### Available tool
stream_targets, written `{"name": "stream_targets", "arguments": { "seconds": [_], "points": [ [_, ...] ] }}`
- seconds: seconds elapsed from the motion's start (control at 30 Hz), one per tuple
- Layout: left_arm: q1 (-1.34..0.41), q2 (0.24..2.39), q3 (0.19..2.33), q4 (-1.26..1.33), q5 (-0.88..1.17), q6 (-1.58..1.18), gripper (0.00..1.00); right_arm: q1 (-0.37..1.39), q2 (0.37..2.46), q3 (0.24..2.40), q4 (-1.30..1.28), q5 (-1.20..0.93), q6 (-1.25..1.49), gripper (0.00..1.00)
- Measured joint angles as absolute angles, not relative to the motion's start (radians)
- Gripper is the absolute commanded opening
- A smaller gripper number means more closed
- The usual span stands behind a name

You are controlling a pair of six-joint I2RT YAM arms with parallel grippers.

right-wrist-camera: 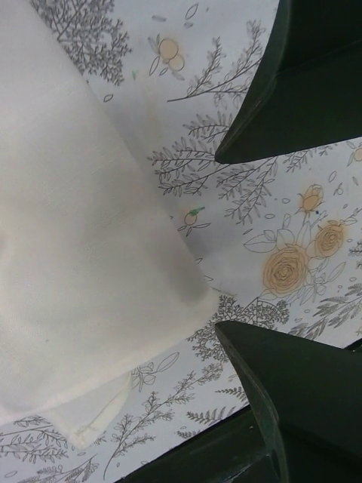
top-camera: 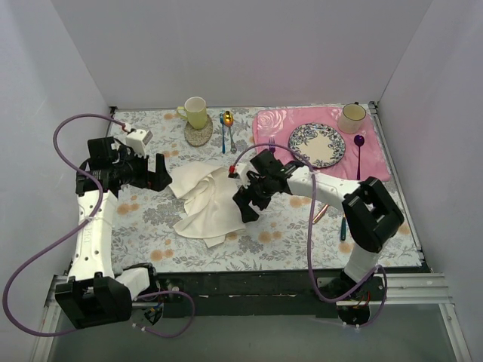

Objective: Fold the napkin into a case and place the utensils inside
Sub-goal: Pick up the crumpled napkin from the center of the board.

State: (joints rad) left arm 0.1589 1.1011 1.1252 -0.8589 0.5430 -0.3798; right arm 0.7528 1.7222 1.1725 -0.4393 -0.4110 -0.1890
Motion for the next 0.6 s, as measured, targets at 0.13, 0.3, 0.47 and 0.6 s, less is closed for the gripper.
{"name": "stream_targets", "arguments": {
  "seconds": [0.13,0.3,0.47,0.6],
  "points": [
    [0.159,1.093,1.089,-0.858,0.583,-0.354,0.98,0.794,1.807,1.203,-0.44,-0.383,-0.175,0.91],
    [0.159,1.055,1.044,-0.864,0.618,-0.299,0.98,0.813,1.873,1.248,-0.444,-0.359,-0.163,0.54],
    [0.159,1.001,1.015,-0.894,0.649,-0.21,0.98,0.815,1.919,1.295,-0.445,-0.343,-0.155,0.01],
    [0.159,0.993,0.994,-0.979,0.694,-0.038,0.98,0.813,1.938,1.332,-0.457,-0.313,-0.186,0.01]
  ]
}}
